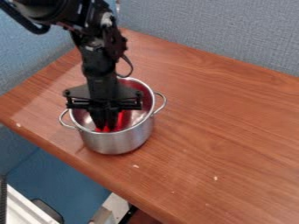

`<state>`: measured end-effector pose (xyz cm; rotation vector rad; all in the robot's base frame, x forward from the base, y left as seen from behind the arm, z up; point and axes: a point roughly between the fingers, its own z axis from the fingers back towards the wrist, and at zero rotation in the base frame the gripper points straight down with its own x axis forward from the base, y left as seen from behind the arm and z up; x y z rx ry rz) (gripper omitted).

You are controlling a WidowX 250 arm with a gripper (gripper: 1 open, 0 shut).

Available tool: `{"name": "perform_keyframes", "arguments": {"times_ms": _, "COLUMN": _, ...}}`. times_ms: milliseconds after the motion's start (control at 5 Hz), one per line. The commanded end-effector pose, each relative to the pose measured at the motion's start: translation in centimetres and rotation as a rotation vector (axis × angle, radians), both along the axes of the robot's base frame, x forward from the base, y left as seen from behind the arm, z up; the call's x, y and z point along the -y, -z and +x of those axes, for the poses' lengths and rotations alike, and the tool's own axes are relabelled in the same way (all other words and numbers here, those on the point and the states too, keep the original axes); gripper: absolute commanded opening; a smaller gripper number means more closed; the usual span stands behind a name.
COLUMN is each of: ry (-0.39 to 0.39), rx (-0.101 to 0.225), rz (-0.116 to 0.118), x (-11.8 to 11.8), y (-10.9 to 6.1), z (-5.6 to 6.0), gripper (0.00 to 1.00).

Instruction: Put the red object in the metal pot

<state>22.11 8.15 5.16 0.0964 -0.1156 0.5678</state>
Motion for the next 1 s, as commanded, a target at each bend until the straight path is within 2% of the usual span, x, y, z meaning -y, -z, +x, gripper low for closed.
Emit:
{"name": "perform_keyframes", "arguments": {"times_ms": 0, "ry": 0.009, "rx": 0.050, "rz": 0.013, "x": -0.9, "y": -2.4, "z": 1.2, "gripper": 1.00}}
{"name": "perform_keyframes", "arguments": {"times_ms": 400, "ry": 0.036, "rx": 0.054, "rz": -0.001, "x": -0.3, "y": -4.6, "z": 1.1, "gripper": 1.00}}
{"name": "perform_keyframes", "arguments": {"times_ms": 600, "ry": 0.034, "rx": 0.072, "rz": -0.026, "x": 0.1, "y": -6.3, "z": 1.1, "gripper": 1.00}}
{"name": "perform_keyframes", "arguments": {"times_ms": 800, "ry": 0.021, "rx": 0.078, "rz": -0.047, "x": 0.4, "y": -6.5, "z": 1.1, "gripper": 1.00}}
